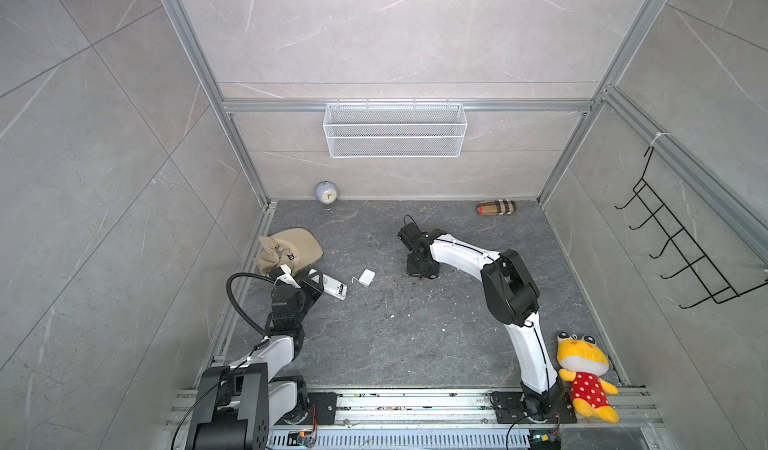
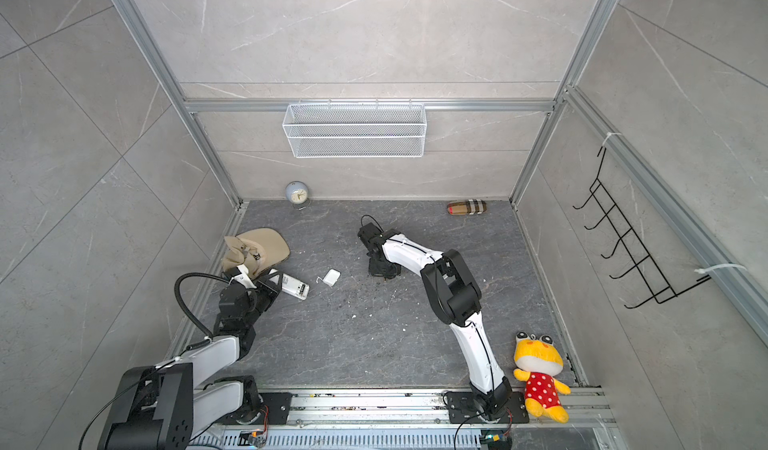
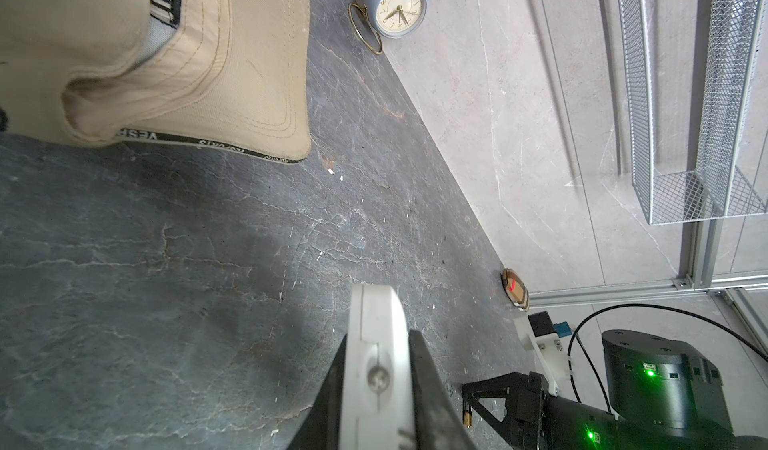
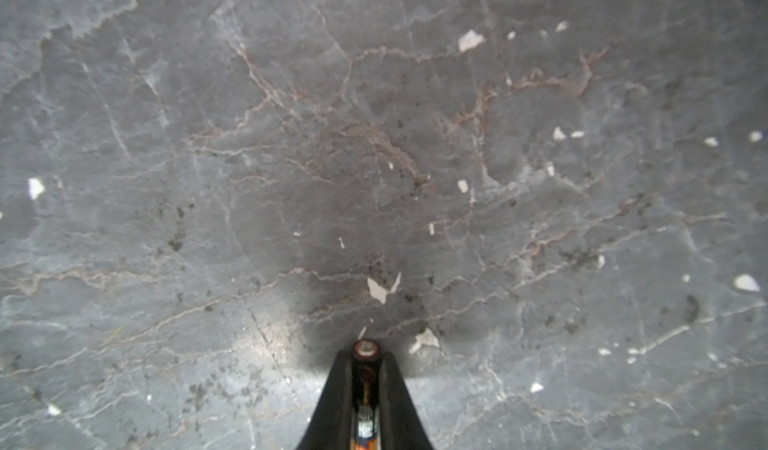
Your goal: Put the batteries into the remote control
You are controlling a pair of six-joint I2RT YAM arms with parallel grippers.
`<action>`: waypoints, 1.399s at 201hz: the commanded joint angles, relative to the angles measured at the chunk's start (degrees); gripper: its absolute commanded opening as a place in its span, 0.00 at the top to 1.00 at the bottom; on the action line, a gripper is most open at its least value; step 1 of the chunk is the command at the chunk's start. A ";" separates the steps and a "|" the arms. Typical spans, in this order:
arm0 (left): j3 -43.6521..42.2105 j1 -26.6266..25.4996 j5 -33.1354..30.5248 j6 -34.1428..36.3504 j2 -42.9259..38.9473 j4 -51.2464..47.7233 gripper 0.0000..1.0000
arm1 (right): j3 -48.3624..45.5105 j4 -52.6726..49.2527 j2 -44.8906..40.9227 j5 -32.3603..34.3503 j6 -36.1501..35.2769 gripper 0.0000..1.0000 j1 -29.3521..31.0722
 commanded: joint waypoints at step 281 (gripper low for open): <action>1.68 0.15 0.59 1.51 -0.30 1.65 1.00 | 4.43 -7.51 3.56 -0.45 -14.88 0.68 -3.68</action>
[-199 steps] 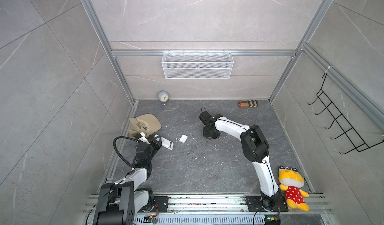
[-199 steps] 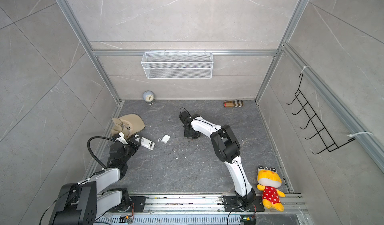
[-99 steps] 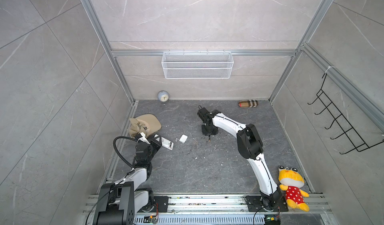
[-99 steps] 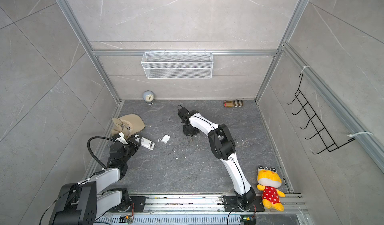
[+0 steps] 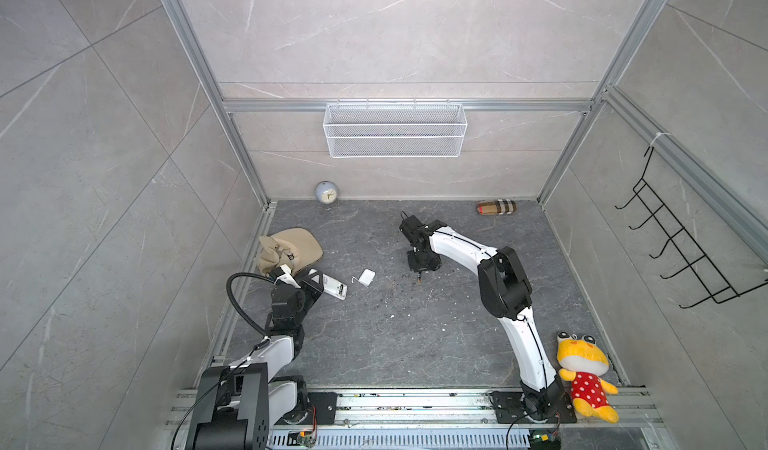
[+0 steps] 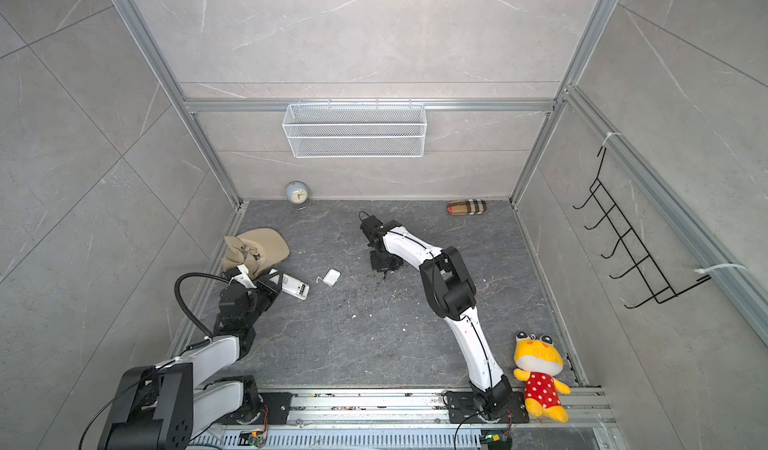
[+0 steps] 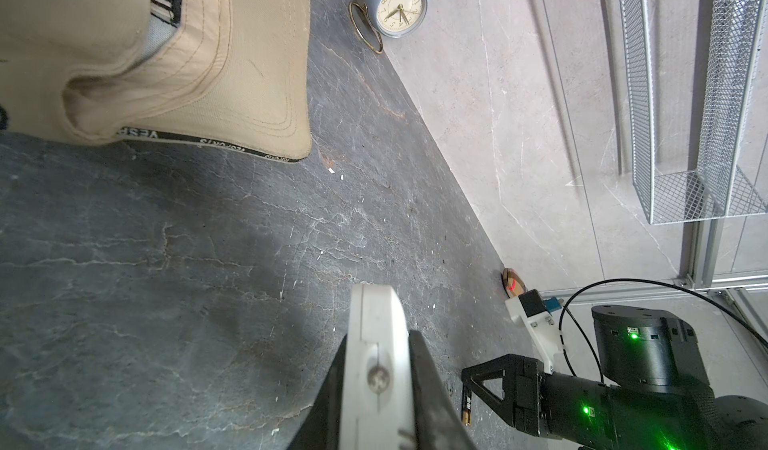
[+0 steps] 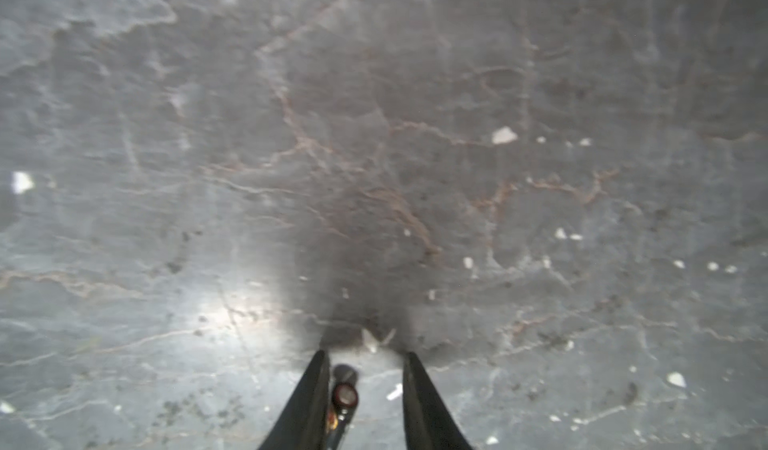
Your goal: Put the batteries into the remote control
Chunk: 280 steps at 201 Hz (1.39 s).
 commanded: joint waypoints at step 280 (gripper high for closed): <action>1.92 0.19 0.58 1.16 0.01 1.75 1.00 | -46.34 15.22 -32.00 -0.88 -3.84 0.64 8.38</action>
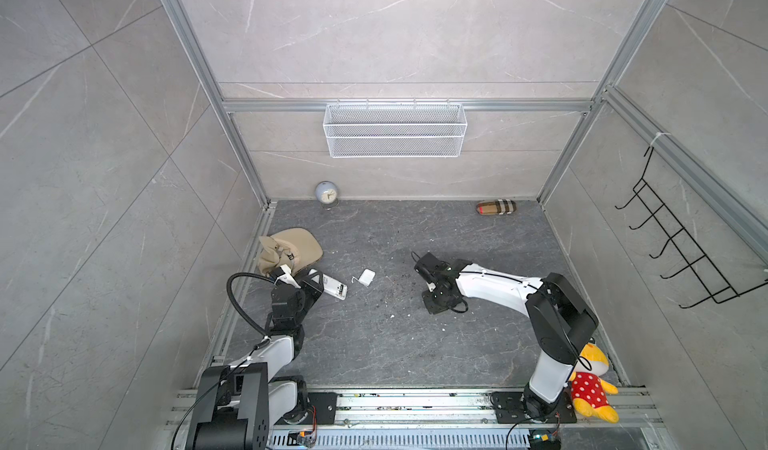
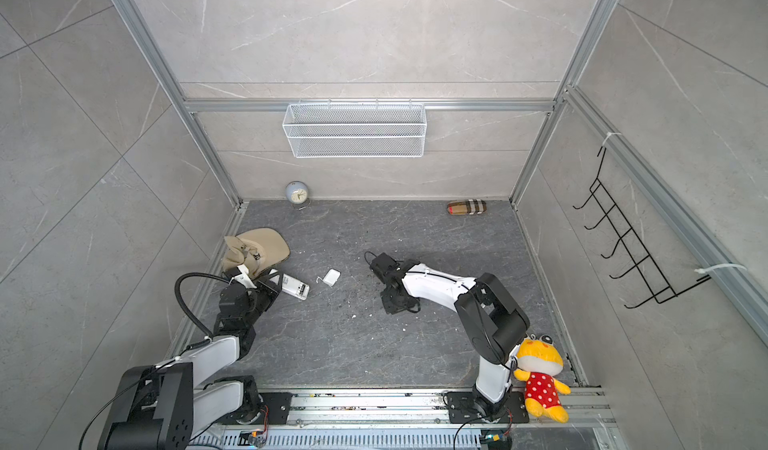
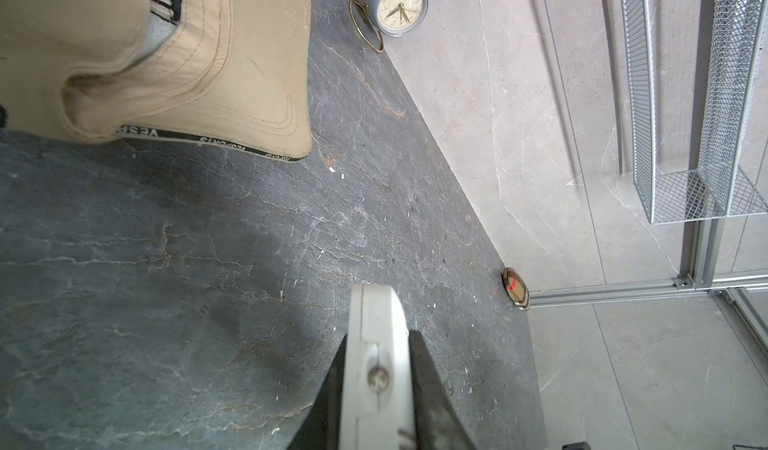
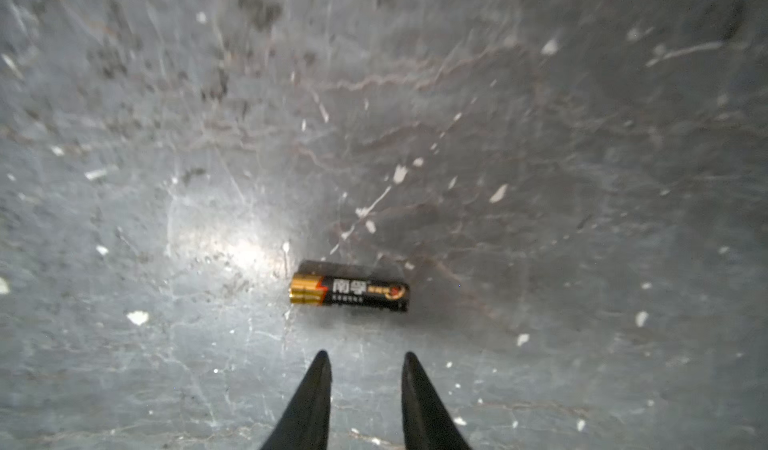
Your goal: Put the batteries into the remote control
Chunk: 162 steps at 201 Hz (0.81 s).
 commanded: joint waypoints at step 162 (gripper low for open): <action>2.04 0.19 0.94 1.18 0.44 1.63 1.00 | 5.01 1.23 7.25 3.25 -5.77 0.52 -0.38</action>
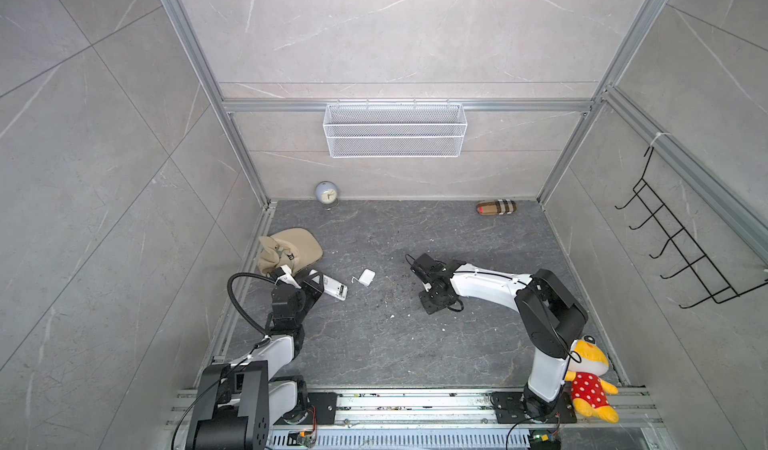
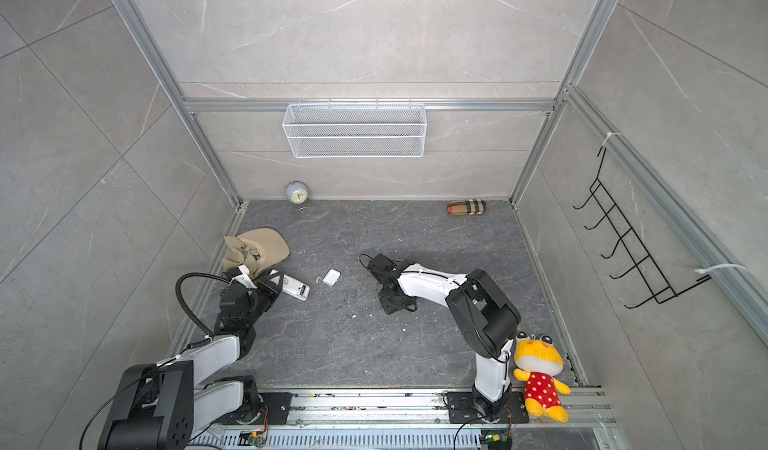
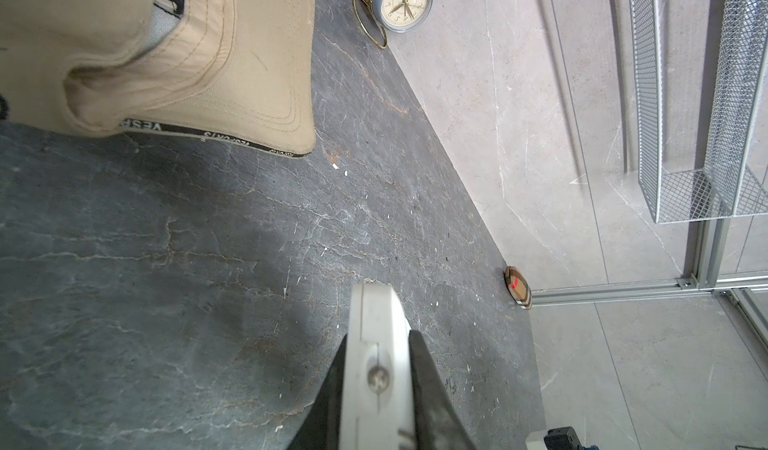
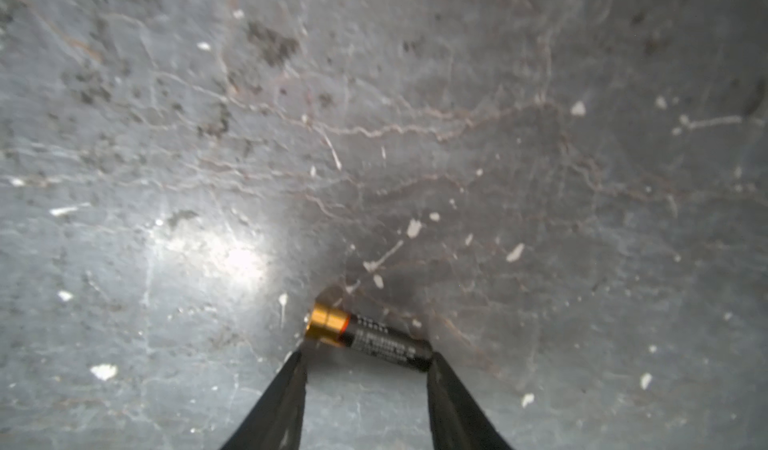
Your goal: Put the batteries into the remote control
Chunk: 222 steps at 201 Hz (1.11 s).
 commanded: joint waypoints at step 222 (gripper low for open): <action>2.29 0.19 0.75 1.28 0.47 1.70 1.00 | 5.42 -1.17 5.37 -9.05 -9.90 0.28 -3.17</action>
